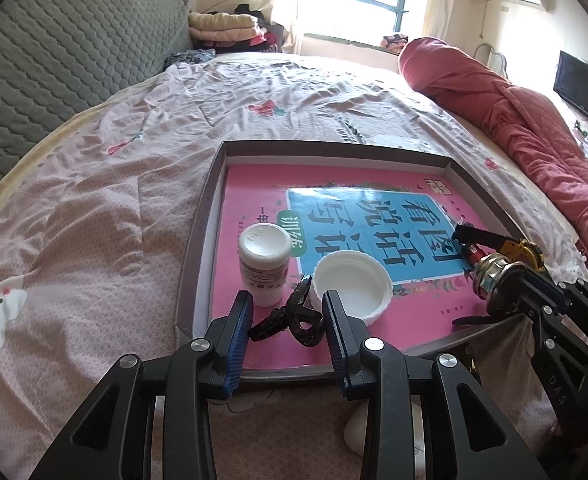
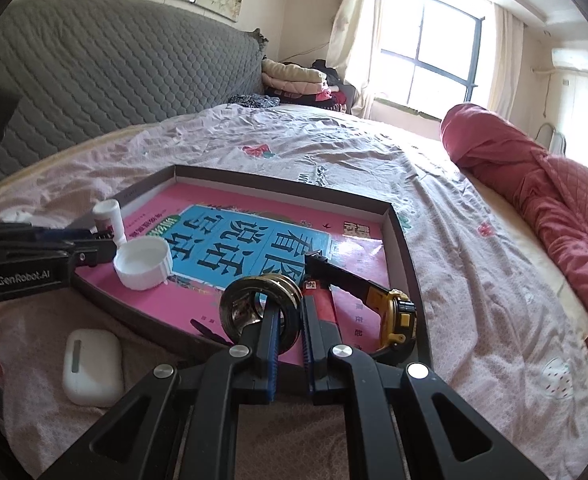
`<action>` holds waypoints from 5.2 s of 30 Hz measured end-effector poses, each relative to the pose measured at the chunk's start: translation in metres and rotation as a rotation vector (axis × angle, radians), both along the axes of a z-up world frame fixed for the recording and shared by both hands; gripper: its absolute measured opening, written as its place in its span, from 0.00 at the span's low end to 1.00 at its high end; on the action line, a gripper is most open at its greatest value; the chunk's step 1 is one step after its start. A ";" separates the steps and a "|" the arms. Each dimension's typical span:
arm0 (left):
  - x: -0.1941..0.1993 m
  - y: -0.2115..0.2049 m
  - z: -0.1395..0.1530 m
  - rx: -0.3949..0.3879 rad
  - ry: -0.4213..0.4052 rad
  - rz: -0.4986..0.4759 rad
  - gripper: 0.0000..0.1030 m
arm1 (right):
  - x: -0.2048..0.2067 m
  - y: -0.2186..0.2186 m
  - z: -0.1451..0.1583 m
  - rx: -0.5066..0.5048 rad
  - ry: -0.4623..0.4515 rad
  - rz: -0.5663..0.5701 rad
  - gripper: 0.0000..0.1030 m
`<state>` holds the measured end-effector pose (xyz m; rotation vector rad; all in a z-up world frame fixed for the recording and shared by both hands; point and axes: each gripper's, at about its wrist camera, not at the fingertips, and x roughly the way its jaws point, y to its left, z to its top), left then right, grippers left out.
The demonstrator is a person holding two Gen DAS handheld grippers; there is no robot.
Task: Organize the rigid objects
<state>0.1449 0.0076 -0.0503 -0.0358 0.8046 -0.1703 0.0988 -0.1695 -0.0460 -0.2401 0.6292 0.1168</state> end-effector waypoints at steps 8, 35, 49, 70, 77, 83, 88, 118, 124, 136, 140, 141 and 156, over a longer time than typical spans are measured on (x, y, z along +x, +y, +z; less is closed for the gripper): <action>-0.004 -0.004 -0.001 0.022 -0.007 -0.011 0.36 | -0.001 0.002 -0.001 -0.040 -0.006 -0.008 0.10; -0.003 -0.004 -0.002 0.017 0.003 -0.018 0.36 | -0.002 -0.004 0.000 -0.031 0.002 -0.023 0.10; -0.007 -0.002 0.001 0.002 -0.002 -0.017 0.36 | -0.003 -0.010 0.001 -0.049 -0.011 -0.059 0.21; -0.016 0.000 0.007 0.002 -0.007 -0.022 0.43 | -0.009 -0.013 0.006 -0.004 -0.023 -0.031 0.40; -0.018 0.002 0.009 0.002 -0.007 -0.023 0.43 | -0.013 -0.010 0.009 0.003 -0.037 -0.009 0.41; -0.021 0.003 0.013 0.005 -0.011 -0.025 0.47 | -0.015 -0.008 0.012 0.010 -0.050 -0.001 0.44; -0.024 0.001 0.016 0.008 -0.017 -0.028 0.49 | -0.016 -0.009 0.014 0.015 -0.057 -0.002 0.46; -0.057 -0.010 0.051 0.040 -0.082 -0.045 0.62 | -0.053 -0.007 0.048 0.065 -0.164 0.005 0.56; -0.064 -0.012 0.056 0.045 -0.085 -0.048 0.62 | -0.060 -0.008 0.054 0.075 -0.169 0.000 0.56; -0.081 -0.012 0.067 0.054 -0.093 -0.058 0.62 | -0.073 -0.006 0.058 0.092 -0.162 0.002 0.56; -0.086 -0.011 0.069 0.058 -0.089 -0.059 0.62 | -0.078 -0.004 0.060 0.101 -0.148 0.002 0.56; -0.087 -0.010 0.070 0.059 -0.084 -0.059 0.62 | -0.078 -0.004 0.060 0.103 -0.143 0.001 0.56; -0.100 -0.006 0.065 0.042 -0.031 -0.067 0.62 | -0.089 -0.003 0.059 0.127 -0.084 -0.011 0.56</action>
